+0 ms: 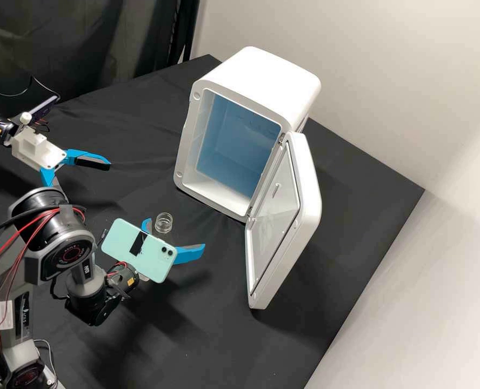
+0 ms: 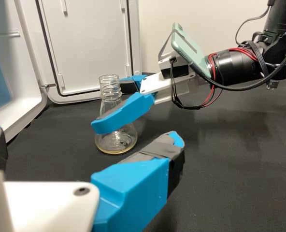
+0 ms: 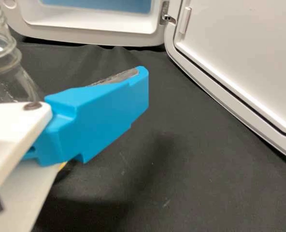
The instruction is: Place the flask in the incubator
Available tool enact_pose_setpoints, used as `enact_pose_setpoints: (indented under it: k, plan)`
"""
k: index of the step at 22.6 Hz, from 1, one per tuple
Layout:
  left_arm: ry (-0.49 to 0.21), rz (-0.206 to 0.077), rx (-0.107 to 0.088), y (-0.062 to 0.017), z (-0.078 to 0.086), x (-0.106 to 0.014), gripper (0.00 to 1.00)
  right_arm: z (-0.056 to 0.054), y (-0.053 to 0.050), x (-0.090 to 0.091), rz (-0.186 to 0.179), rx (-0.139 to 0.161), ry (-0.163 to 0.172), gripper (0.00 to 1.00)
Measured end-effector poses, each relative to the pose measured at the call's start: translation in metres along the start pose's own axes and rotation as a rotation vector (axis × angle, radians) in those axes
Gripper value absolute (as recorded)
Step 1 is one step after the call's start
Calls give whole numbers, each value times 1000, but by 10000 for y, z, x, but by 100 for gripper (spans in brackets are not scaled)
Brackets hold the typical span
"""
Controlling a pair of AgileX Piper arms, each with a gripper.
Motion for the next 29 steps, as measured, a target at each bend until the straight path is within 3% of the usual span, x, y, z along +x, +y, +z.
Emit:
enact_pose_setpoints:
  k: [4, 20, 29]
  plan:
    - [0, 0, 0, 0, 0, 0, 100, -24, -17, 10, -8, -3, 11, 100]
    - [-1, 0, 0, -1, 4, 1, 100, 6, -56, 22, -26, 4, -1, 100]
    - [-1, 0, 0, -1, 4, 1, 100, -10, -86, 24, -53, 0, 23, 100]
